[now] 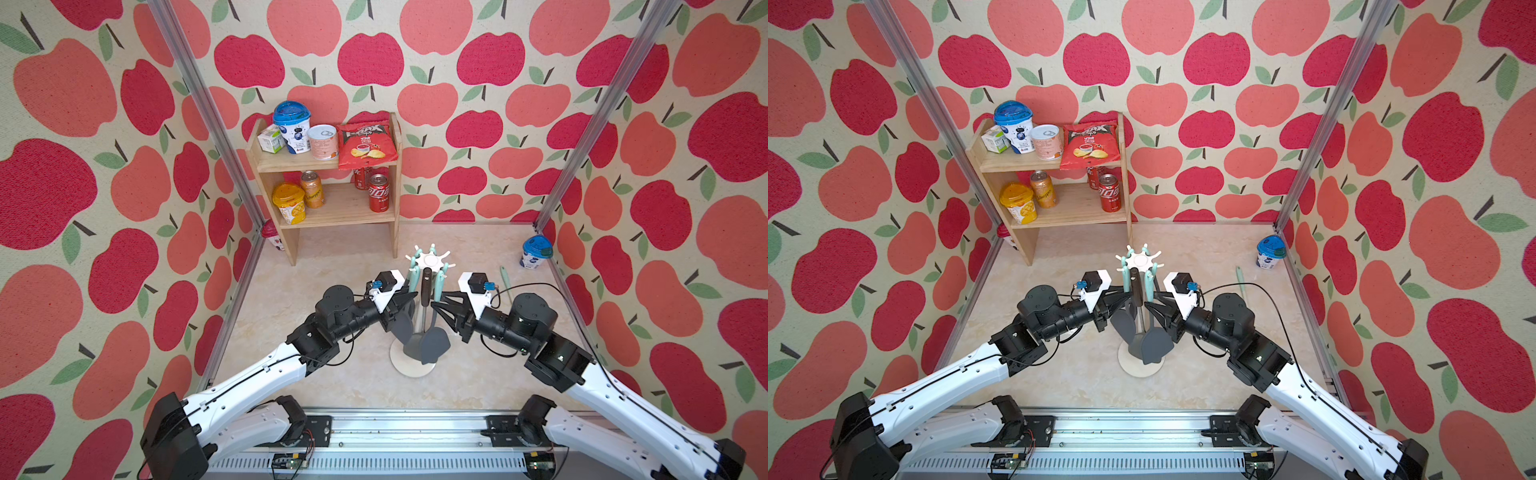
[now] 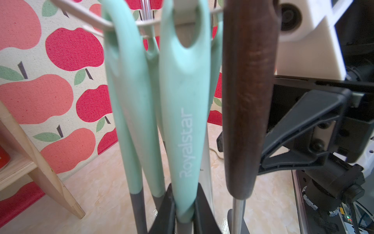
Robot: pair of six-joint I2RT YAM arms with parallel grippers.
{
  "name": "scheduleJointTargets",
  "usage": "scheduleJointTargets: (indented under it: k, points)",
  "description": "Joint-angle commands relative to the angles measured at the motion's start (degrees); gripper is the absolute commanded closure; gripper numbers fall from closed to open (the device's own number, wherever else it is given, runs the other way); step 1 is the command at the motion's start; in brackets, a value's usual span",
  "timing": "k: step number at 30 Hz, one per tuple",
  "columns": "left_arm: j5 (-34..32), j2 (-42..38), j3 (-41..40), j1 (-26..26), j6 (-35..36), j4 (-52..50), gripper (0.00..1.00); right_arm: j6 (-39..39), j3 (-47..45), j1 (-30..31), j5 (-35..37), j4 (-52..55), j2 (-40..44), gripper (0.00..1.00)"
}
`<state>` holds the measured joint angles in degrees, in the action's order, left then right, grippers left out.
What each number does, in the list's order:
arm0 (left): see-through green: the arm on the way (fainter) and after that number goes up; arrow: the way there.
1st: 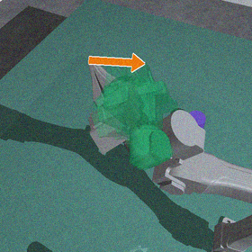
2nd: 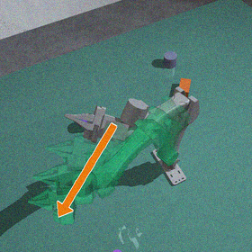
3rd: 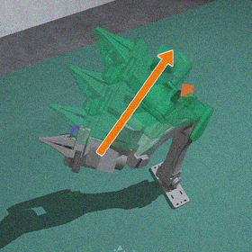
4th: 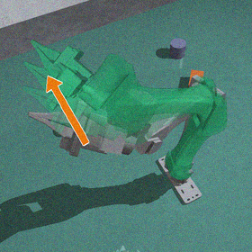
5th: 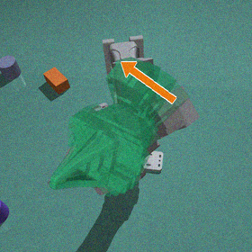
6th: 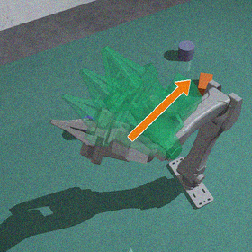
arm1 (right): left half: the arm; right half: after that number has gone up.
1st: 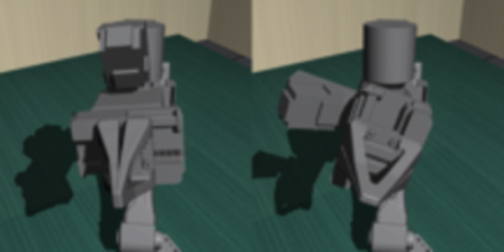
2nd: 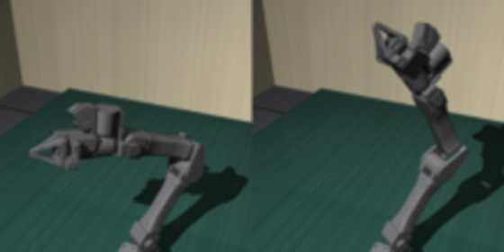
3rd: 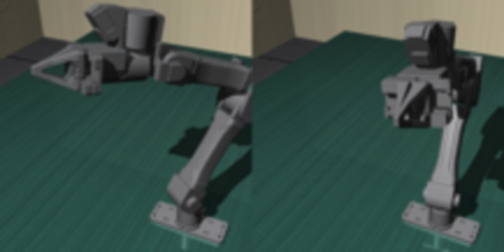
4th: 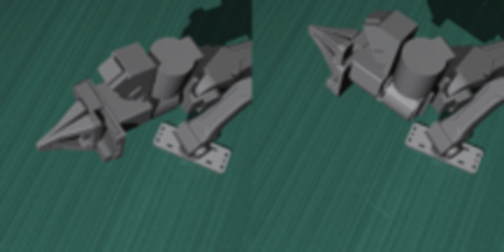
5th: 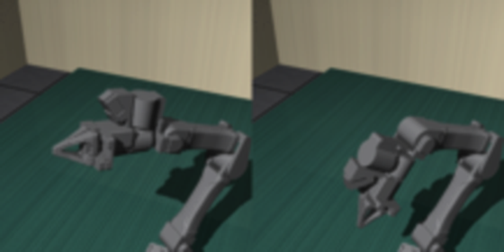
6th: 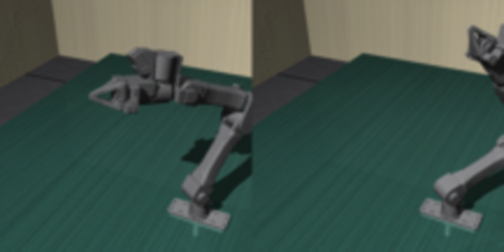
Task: Take the spatula off the kitchen utensil rack
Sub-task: Take off the spatula from the rack.
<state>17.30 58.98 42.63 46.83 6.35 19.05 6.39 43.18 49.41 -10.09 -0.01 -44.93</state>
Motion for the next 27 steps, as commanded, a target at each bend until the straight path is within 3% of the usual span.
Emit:
scheduleJointTargets:
  k: [1,12,19,27]
  points:
    - [-1.8,1.0,-0.9,0.1,0.3,-5.2,1.0,-1.4,2.4,0.3,0.4,-1.5,-0.1,0.67]
    - [-1.9,1.2,-0.9,0.1,0.4,-5.2,1.0,-1.6,2.8,0.4,-0.6,-0.9,-0.4,0.8]
    - [-1.9,1.3,-0.9,0.1,0.4,-5.2,1.0,-1.7,2.9,0.4,-1.1,-0.4,-0.5,0.96]
    - [-2.2,1.4,-0.9,0.1,0.5,-5.3,1.0,-2.3,3.5,0.4,-1.3,0.6,0.4,1.0]
